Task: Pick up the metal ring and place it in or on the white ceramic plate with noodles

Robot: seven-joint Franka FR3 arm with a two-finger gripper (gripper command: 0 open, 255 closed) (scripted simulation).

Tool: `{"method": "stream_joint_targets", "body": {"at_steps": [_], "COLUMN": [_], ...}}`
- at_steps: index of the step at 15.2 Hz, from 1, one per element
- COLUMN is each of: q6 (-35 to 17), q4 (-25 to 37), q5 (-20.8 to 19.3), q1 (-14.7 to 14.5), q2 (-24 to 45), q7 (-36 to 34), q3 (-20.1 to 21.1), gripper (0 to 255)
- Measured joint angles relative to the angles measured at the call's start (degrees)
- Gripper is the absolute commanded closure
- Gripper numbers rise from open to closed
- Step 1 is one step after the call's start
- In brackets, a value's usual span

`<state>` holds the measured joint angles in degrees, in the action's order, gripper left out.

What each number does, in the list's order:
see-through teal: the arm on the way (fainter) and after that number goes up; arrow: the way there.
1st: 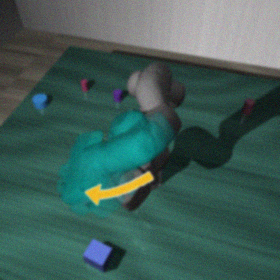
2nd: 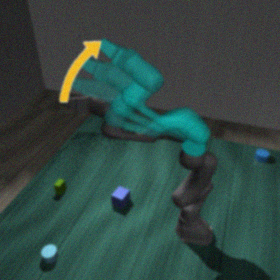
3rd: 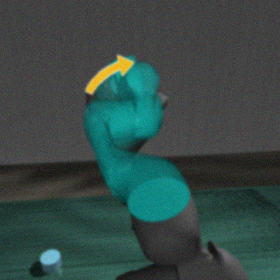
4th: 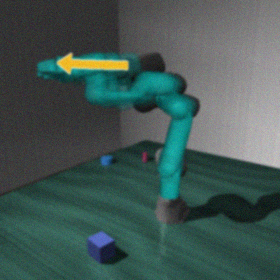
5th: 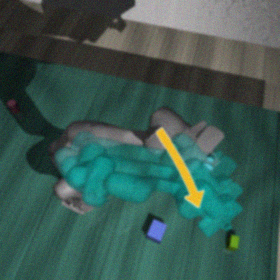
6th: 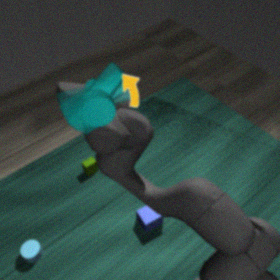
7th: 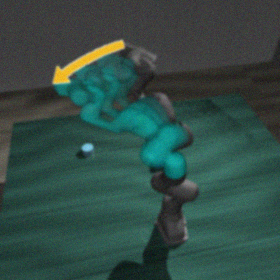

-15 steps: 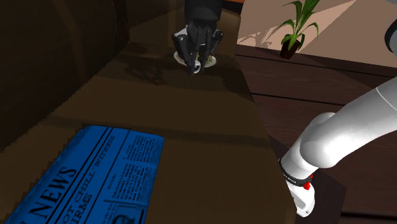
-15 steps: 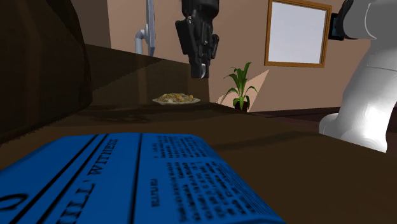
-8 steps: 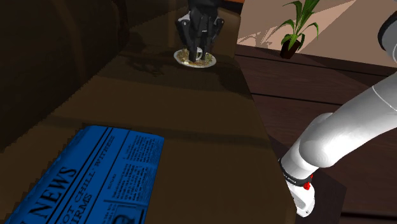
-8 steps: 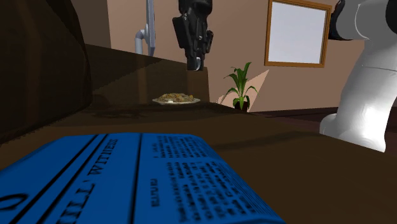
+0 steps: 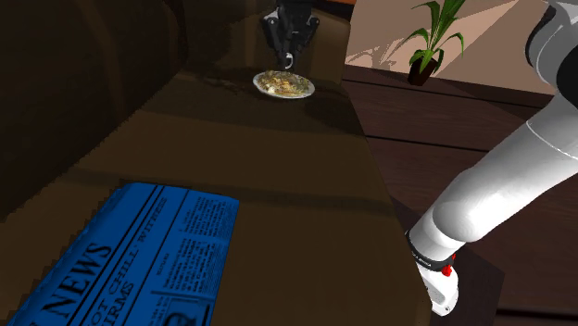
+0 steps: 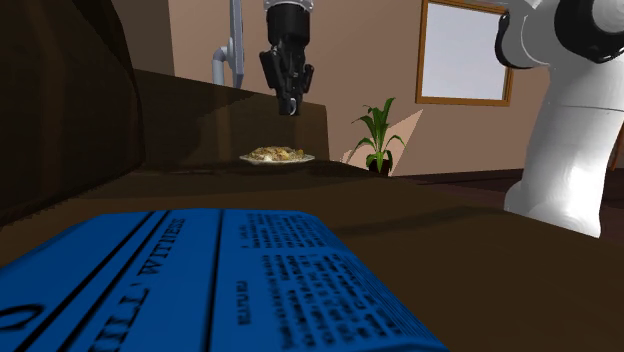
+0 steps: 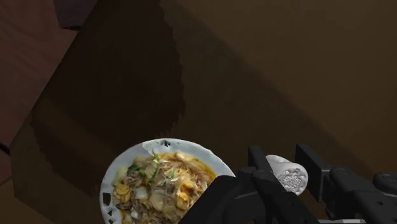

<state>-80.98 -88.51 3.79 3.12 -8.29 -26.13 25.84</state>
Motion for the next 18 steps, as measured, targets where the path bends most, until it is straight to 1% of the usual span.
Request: {"method": "stream_joint_targets", "body": {"at_steps": [2, 3, 5, 6, 8, 9, 12, 18], "q6": [-0.19, 0.6, 0.38, 1.23, 1.12, 1.89, 2.03, -2.79], "q4": [0.98, 3.18, 4.88, 6.88, 9.26, 11.67, 14.45, 8.23], "q5": [-0.75, -1.41, -2.35, -2.87, -3.93, -4.6, -5.6, -5.02], "q1": [1.06, 1.4, 2.29, 2.7, 3.54, 3.84, 4.54, 5.29], "q2": [1.37, 2.94, 5.09, 6.35, 9.04, 10.83, 13.63, 12.14], "q7": [2.44, 3.05, 5.0, 5.87, 7.75, 8.52, 10.19, 11.24], "q3": [-1.31, -1.59, -2.53, -2.94, -3.79, -4.11, -4.85, -5.36], "gripper": [255, 255, 255, 255, 255, 255, 255, 255]}}
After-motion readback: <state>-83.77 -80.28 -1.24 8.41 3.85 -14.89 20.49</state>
